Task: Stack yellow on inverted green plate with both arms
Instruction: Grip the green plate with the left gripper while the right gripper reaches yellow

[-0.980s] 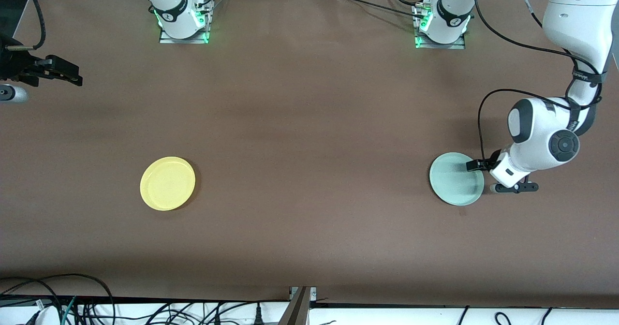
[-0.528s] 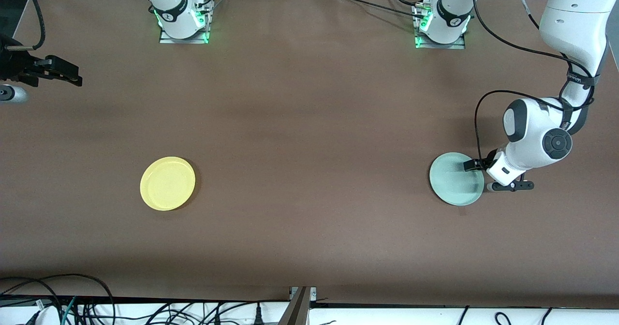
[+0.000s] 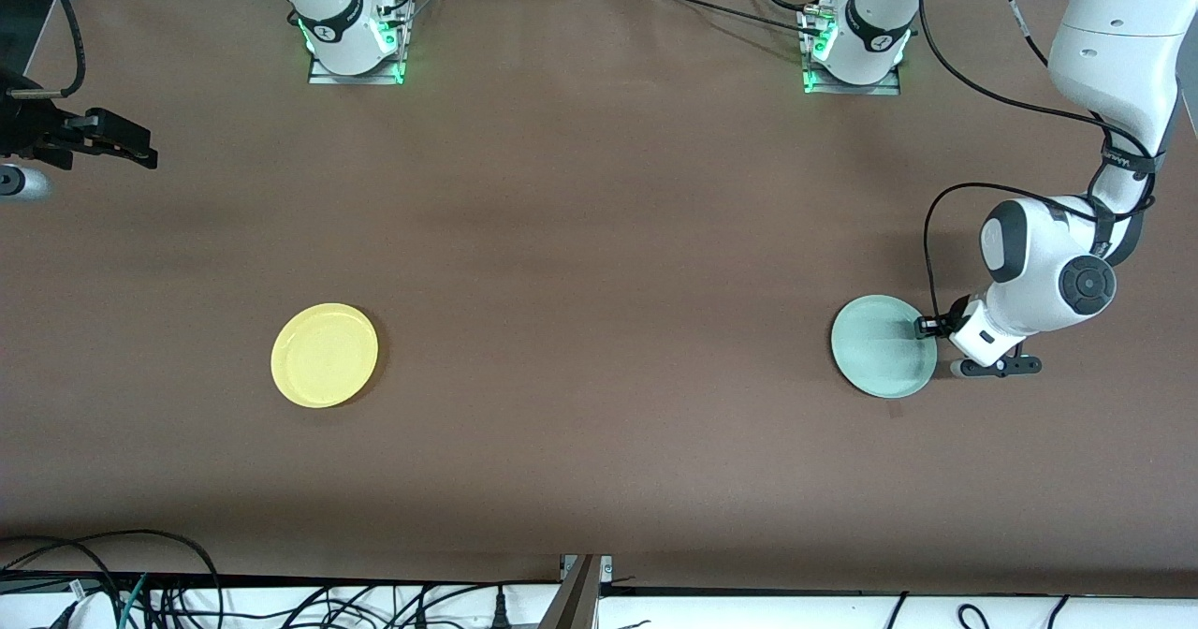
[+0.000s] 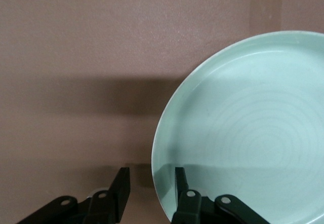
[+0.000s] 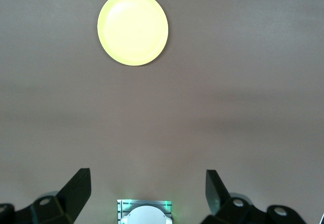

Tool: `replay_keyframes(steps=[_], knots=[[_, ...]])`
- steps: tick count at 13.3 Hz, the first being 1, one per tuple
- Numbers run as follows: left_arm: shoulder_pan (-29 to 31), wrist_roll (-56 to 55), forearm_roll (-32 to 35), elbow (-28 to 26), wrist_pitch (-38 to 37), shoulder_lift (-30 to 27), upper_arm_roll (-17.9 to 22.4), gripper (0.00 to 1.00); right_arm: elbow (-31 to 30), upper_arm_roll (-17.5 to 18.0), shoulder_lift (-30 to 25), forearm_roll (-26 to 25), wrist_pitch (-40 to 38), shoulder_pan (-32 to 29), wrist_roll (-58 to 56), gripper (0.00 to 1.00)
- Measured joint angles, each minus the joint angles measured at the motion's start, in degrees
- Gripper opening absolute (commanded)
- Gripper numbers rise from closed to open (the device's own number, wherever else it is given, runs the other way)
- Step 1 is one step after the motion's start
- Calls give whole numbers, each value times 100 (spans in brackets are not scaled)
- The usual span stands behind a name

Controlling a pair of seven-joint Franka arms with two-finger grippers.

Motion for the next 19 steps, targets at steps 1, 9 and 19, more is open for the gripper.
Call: replay_keyframes(steps=[1,9,19], knots=[[0,13,0,25,0,0,-3,0,0,-1,0,0,23,-3,0,100],[-42,114,0,262,-372,-16,-56,0,0,-1,38,1,111,-14,0,100],[-1300,-427,1366,2716,-4355,-42,-139,0,-9,-124,680,27,262,-166,-1,100]])
